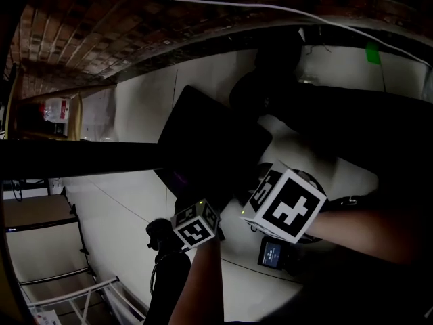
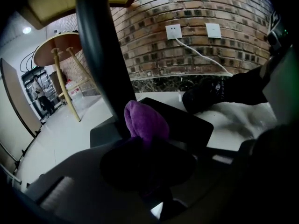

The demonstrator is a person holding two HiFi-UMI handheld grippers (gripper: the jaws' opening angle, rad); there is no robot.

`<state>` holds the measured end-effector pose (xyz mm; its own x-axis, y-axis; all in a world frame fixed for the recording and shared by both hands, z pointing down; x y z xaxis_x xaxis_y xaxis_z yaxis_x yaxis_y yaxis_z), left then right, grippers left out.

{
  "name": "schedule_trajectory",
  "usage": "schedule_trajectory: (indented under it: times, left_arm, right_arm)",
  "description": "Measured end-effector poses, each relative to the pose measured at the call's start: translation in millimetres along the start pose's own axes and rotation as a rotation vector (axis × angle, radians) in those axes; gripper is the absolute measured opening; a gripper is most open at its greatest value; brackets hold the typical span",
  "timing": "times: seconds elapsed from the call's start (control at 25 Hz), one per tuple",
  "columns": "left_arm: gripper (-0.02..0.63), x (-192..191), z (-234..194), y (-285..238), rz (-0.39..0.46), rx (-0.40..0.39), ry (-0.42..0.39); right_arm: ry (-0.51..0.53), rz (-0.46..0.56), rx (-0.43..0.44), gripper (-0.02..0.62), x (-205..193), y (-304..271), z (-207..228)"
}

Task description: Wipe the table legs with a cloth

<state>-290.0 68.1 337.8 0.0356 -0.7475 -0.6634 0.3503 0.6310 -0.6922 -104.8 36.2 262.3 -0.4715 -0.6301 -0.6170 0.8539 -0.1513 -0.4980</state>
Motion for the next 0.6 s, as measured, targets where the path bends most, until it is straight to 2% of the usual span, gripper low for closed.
schedule_trajectory:
  times: [0.12,0.28,0.6]
  left_arm:
    - [0.077,15.8,6.3,-7.2,0.017,-0.014,-0.08]
    - [0.077,34.2,12.7,-30.3,-0.039,-0.004,-0.22]
    - [0.081,47.2,26.3,-75.4,-0.171,0.049,-0.312]
  right_arm:
    - [-0.026,0.011,0.003,0.002,-1.8,-1.3,5.5]
    - [-0.061,0.022,0.001,0.002,-3.6,0.5,14.3]
    - [-0.088,0.03,-0.005,0.002,-6.4,5.7,28.3]
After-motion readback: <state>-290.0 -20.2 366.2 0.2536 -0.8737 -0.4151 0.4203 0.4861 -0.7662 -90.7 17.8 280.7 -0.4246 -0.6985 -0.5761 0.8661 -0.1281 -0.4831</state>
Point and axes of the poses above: the fingertips, and each gripper's own axes: y backward along the fingers, z to its right, x out of its top, the point moved 4 cm from there along y, backward along the fingers, and after that the axes turned 4 degrees about -y, right-handed, at the moved point
